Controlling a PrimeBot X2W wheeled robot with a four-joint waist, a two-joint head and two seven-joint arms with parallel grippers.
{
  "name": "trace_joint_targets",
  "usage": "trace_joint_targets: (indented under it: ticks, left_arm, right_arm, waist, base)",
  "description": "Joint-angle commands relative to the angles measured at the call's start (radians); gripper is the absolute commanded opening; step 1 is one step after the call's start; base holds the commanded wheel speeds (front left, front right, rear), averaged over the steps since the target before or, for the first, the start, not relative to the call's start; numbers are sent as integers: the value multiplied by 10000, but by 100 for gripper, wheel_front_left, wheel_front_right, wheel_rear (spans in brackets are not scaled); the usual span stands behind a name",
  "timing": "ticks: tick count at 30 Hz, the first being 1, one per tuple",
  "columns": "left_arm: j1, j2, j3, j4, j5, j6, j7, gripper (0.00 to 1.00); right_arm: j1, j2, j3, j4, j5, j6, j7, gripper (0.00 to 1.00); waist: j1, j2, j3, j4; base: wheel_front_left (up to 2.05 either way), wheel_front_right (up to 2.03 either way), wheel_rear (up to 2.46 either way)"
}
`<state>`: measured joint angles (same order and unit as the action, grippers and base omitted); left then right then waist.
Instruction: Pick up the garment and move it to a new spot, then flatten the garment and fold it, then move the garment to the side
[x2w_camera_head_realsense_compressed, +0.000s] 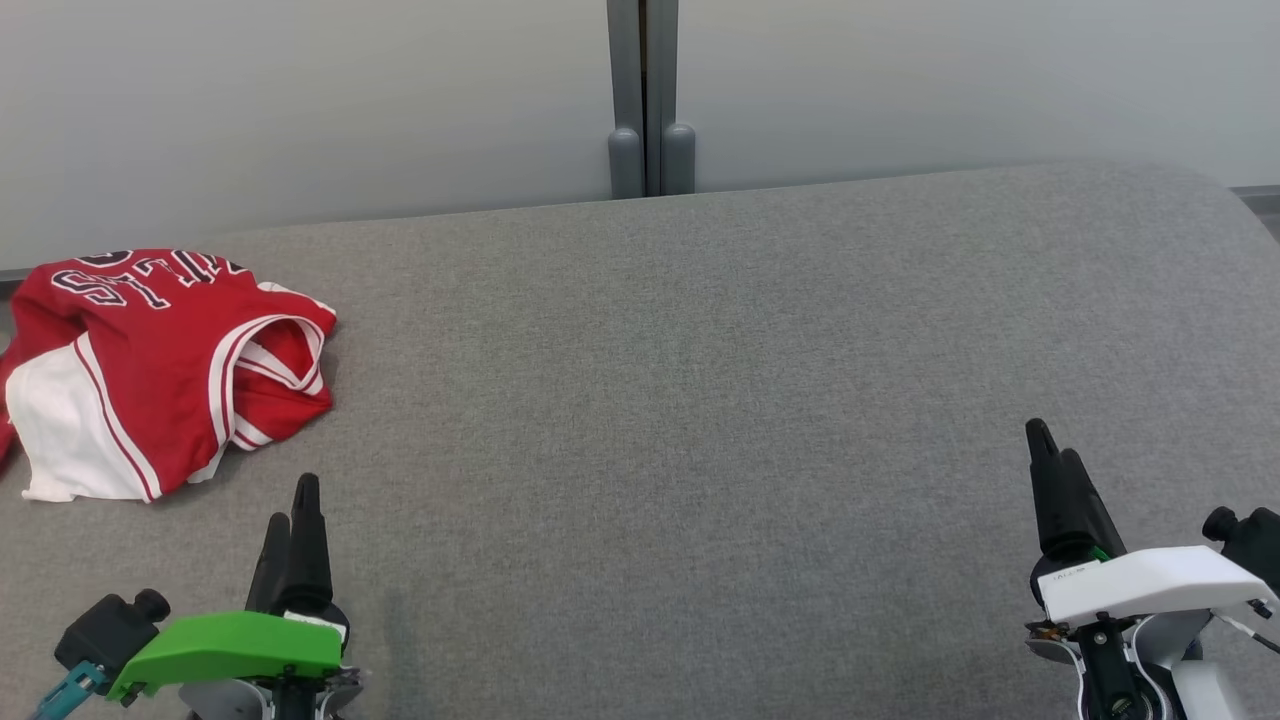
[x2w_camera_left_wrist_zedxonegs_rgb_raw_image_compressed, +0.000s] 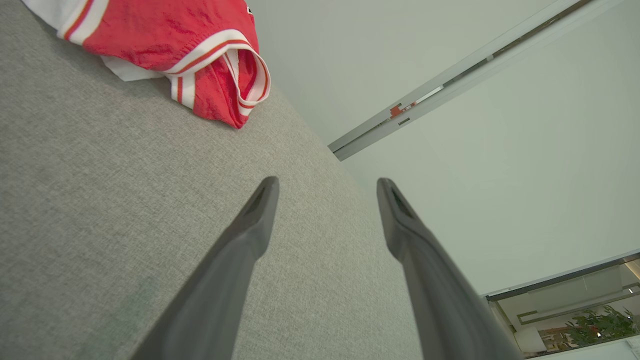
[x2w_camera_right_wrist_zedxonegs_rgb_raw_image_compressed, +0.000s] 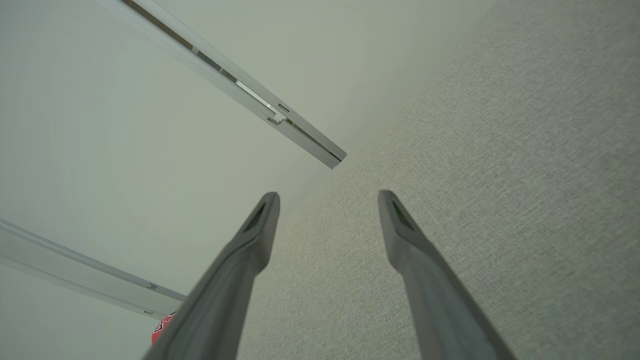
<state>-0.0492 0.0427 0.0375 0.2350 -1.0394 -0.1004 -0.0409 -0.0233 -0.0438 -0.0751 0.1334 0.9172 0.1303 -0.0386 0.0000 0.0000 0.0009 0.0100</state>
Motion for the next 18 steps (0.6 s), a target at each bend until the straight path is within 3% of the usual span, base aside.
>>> trace_joint_targets:
  ticks: [1,18]
  left_arm:
    - [-14,63,-10,-94,467,57,-100,100]
    - [49,248,-140,113,3400,193,-653,100]
  right_arm:
    - [-12,-92,41,-219,-437,4,-121,100]
    - [-28,-253,196,-320,-3260,4,-680,100]
  waist:
    - [0,0,-1,2]
    - [0,0,-6,153]
  base:
    - [0,0,0]
    - [0,0,0]
